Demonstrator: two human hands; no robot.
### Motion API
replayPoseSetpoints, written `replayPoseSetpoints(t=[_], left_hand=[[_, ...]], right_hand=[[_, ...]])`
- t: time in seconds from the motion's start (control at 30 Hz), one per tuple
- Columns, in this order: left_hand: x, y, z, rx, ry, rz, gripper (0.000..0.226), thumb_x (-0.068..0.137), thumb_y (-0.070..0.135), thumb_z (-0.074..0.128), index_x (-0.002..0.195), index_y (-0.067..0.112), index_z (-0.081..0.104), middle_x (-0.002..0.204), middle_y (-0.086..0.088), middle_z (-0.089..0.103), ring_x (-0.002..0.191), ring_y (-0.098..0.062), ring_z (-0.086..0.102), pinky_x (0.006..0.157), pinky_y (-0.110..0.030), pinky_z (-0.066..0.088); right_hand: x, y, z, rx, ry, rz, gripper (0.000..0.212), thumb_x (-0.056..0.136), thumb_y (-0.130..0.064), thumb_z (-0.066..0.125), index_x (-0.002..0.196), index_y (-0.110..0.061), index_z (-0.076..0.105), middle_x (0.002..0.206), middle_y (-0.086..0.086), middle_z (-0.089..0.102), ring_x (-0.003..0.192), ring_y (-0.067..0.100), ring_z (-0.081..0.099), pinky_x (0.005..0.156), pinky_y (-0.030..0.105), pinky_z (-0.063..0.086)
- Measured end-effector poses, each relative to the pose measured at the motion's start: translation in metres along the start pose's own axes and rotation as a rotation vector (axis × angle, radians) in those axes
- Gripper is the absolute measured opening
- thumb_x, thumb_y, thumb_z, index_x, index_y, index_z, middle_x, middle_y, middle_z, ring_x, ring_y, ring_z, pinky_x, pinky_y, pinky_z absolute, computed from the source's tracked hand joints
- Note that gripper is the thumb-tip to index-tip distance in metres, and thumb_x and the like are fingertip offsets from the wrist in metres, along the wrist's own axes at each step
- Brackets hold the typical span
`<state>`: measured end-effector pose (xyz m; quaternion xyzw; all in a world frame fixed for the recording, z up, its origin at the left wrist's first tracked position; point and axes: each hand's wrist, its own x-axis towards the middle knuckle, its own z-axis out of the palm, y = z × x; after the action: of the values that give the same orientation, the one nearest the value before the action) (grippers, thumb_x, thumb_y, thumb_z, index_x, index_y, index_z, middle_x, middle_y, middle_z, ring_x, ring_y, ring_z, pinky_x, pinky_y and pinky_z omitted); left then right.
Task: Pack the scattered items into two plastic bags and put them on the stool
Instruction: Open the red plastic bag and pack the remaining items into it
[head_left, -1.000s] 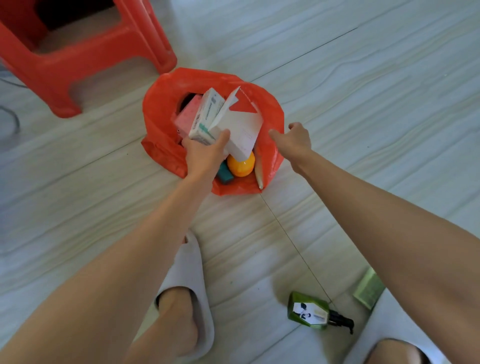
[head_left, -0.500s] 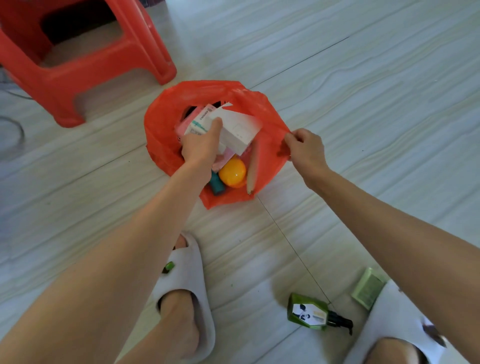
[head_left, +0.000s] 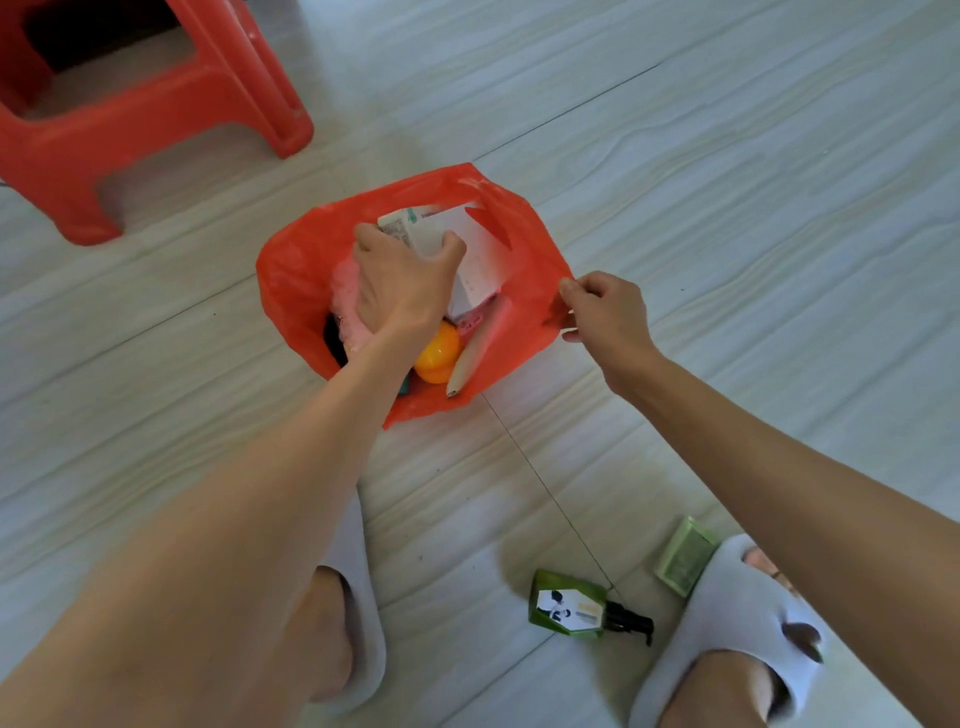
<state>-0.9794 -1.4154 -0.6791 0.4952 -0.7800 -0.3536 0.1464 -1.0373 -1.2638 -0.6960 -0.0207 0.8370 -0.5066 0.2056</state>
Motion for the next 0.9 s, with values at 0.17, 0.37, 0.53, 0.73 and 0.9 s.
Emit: replayPoseSetpoints(t=[0.17, 0.37, 0.53, 0.73, 0.9], left_hand=[[0.001, -0.003, 0.009, -0.102, -0.127, -0.17, 0.075, 0.076, 0.05, 0.064, 0.128, 0.006, 0.032, 0.115, -0.002, 0.049, 0.098, -0.02, 0.051, 0.076, -0.029, 0.039], [0.002, -0.019, 0.029, -0.184, -0.257, -0.222, 0.061, 0.071, 0.054, 0.068, 0.114, 0.013, 0.058, 0.108, -0.01, 0.065, 0.1, -0.028, 0.061, 0.086, -0.044, 0.052], [0.004, -0.026, 0.029, -0.317, -0.263, -0.258, 0.049, 0.077, 0.044, 0.069, 0.115, 0.013, 0.059, 0.106, -0.006, 0.066, 0.097, -0.023, 0.063, 0.088, -0.04, 0.053], [-0.012, -0.03, 0.039, -0.444, -0.234, -0.161, 0.055, 0.085, 0.035, 0.062, 0.133, 0.014, 0.044, 0.125, 0.0, 0.056, 0.115, -0.02, 0.053, 0.095, -0.031, 0.043], [0.0, -0.018, 0.03, -0.307, -0.532, 0.081, 0.051, 0.095, 0.021, 0.047, 0.142, 0.021, 0.028, 0.132, 0.005, 0.049, 0.111, -0.011, 0.051, 0.077, -0.009, 0.044]], right_hand=[[-0.001, -0.002, -0.004, 0.085, -0.03, 0.023, 0.028, 0.091, -0.022, 0.053, 0.086, 0.005, 0.061, 0.088, 0.018, 0.069, 0.076, 0.023, 0.069, 0.07, 0.033, 0.056], [-0.004, 0.01, -0.013, 0.098, -0.062, 0.028, 0.021, 0.093, -0.022, 0.051, 0.077, -0.01, 0.059, 0.079, 0.001, 0.068, 0.067, 0.011, 0.067, 0.066, 0.025, 0.053], [-0.002, 0.018, -0.019, 0.068, -0.079, 0.01, 0.016, 0.09, -0.024, 0.055, 0.085, -0.011, 0.064, 0.083, 0.0, 0.067, 0.074, 0.012, 0.065, 0.075, 0.03, 0.055], [-0.005, 0.028, -0.021, 0.0, -0.132, -0.025, 0.027, 0.089, -0.034, 0.055, 0.109, -0.017, 0.057, 0.101, 0.0, 0.065, 0.096, 0.017, 0.064, 0.09, 0.039, 0.052], [-0.009, 0.038, -0.022, -0.053, -0.156, -0.011, 0.036, 0.09, -0.034, 0.052, 0.121, -0.015, 0.054, 0.11, 0.004, 0.063, 0.104, 0.019, 0.06, 0.095, 0.043, 0.049]])
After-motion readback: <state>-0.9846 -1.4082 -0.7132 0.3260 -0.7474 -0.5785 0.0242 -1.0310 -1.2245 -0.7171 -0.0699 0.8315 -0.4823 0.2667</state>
